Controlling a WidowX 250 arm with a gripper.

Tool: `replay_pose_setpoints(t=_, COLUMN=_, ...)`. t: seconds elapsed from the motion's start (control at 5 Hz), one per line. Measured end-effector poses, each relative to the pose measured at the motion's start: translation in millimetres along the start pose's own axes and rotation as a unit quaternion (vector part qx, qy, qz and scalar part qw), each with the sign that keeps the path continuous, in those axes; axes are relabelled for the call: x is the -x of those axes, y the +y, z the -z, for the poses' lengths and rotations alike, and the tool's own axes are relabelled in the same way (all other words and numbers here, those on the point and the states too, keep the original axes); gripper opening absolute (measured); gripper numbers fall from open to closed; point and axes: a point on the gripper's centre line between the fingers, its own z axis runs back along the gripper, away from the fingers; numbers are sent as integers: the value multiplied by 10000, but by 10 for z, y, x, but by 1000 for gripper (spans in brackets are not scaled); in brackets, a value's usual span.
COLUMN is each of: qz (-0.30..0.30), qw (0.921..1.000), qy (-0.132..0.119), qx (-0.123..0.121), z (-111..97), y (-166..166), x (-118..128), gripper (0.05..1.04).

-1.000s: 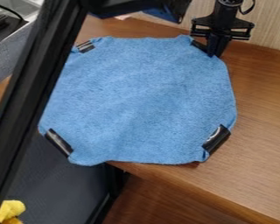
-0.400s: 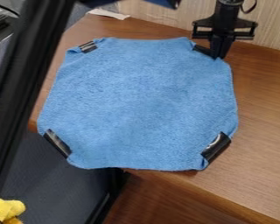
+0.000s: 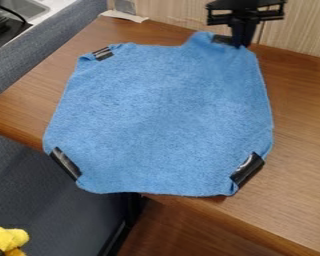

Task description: Fold the cloth from the top right to the middle

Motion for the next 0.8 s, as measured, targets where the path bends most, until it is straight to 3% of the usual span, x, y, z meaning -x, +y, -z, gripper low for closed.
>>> replay_pose_setpoints(t=0.4, qz=48, qw=9997, qy=-190, qx=113, z=-319, y=344, x=330, gripper=54)
replay_pose_setpoints(t=0.6, qz=178, qw=9996, qy=-217, qx=95, z=-362, y=470, x=505, gripper=54)
replay_pose_setpoints(t=0.8, qz=298, qw=9993, qy=-216, qx=-87, z=-361, y=680, x=652, gripper=54)
